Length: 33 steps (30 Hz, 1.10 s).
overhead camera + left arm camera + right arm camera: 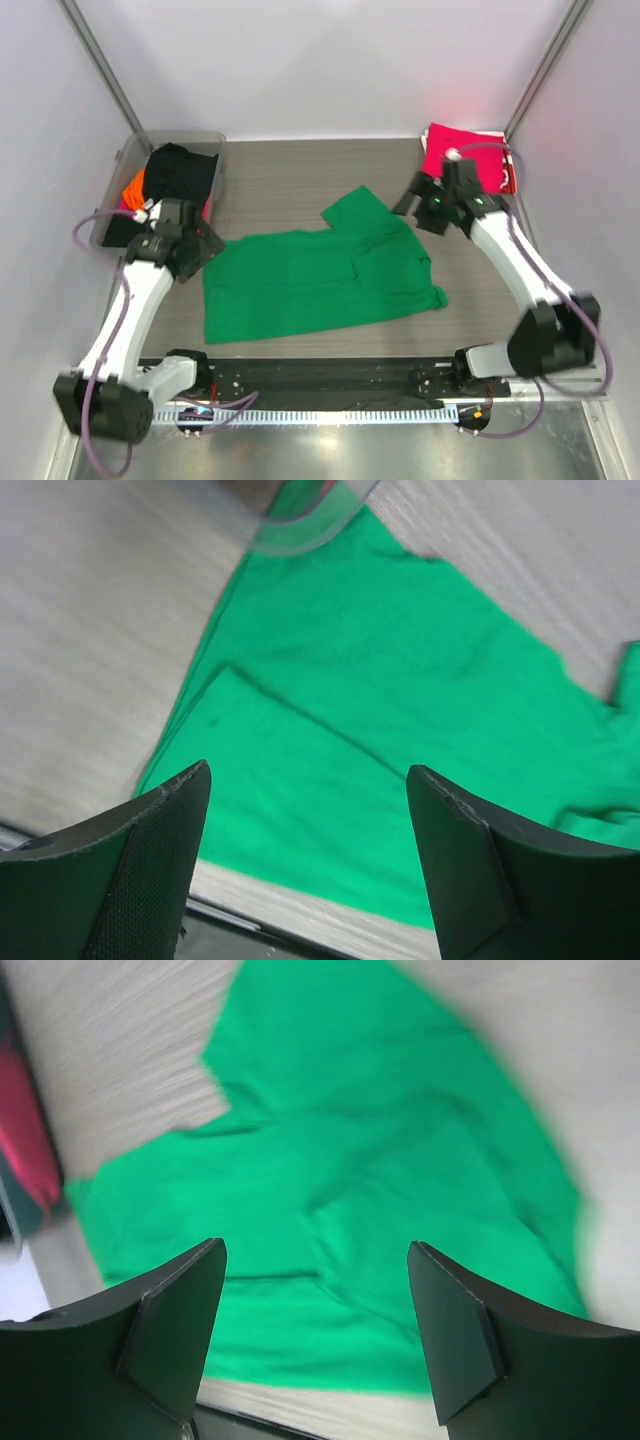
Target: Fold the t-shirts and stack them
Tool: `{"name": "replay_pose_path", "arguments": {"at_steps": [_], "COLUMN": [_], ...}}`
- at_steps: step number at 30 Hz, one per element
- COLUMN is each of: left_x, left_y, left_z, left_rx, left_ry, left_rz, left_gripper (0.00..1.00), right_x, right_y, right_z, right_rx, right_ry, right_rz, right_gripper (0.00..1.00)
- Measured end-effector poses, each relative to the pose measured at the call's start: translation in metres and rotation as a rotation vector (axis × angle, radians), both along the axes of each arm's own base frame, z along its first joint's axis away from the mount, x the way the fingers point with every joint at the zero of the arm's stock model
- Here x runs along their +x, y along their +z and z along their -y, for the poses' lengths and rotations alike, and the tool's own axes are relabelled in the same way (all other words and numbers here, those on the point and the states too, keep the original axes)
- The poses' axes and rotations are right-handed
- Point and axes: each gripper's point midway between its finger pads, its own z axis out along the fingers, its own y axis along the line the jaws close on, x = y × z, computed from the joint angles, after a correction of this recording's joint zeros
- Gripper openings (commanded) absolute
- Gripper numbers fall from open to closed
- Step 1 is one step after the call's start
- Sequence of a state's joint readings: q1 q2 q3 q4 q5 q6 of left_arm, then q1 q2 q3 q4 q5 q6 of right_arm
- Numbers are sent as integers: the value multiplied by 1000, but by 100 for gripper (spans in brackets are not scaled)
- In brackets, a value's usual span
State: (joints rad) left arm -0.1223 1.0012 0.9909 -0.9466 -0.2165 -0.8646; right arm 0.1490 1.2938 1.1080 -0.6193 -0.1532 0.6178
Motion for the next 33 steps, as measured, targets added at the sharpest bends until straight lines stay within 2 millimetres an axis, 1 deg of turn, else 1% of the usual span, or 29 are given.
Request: {"name": "replay_pose_path", "arguments": {"at_steps": [1,3,4,5,6,9,11,13,15,17,20,22,24,26,28,29,31,33], "left_x": [11,21,23,25,26,31,35,37,39,42,44,44,44,44,45,46,46,46], "left_y": [-10,-28,-35,-41,-45,-51,-57,-64,-69,-73,-76,-78,-78,-77,-74,-70,-61,-48], "left_z": [2,7,9,12,14,22,26,30,33,36,41,44,47,49,50,50,50,48], "left_rx": [11,18,18,15,12,10,11,12,13,9,8,6,3,1,2,4,13,25], "left_ry": [-25,-63,-79,-100,-116,-164,-186,-206,-219,-229,-244,-256,-266,-276,-287,-296,-313,-331], "left_rz": [-39,-98,-120,-141,-152,-161,-173,-190,-201,-205,-209,-212,-212,-210,-206,-202,-192,-166], "left_gripper": [78,78,78,78,78,77,77,77,76,76,75,75,75,75,75,76,76,77], "right_x": [18,38,47,51,53,49,47,44,43,45,42,39,37,34,34,33,33,43], "right_y": [-4,-23,-39,-53,-72,-117,-133,-143,-149,-150,-151,-152,-152,-151,-150,-148,-142,-126], "right_z": [-18,-44,-56,-63,-68,-70,-66,-57,-46,-34,-7,17,33,43,45,41,32,17], "right_rx": [4,13,17,18,19,6,-9,-27,-40,-28,-37,-44,-53,-60,-65,-72,-83,-93], "right_ry": [60,140,176,197,218,238,239,227,204,176,112,54,12,-10,-2,18,63,113], "right_rz": [-3,-35,-62,-91,-132,-240,-277,-295,-302,-293,-280,-281,-279,-280,-281,-285,-291,-272], "right_gripper": [77,77,77,76,76,76,76,76,76,76,76,76,76,76,77,78,79,79]}}
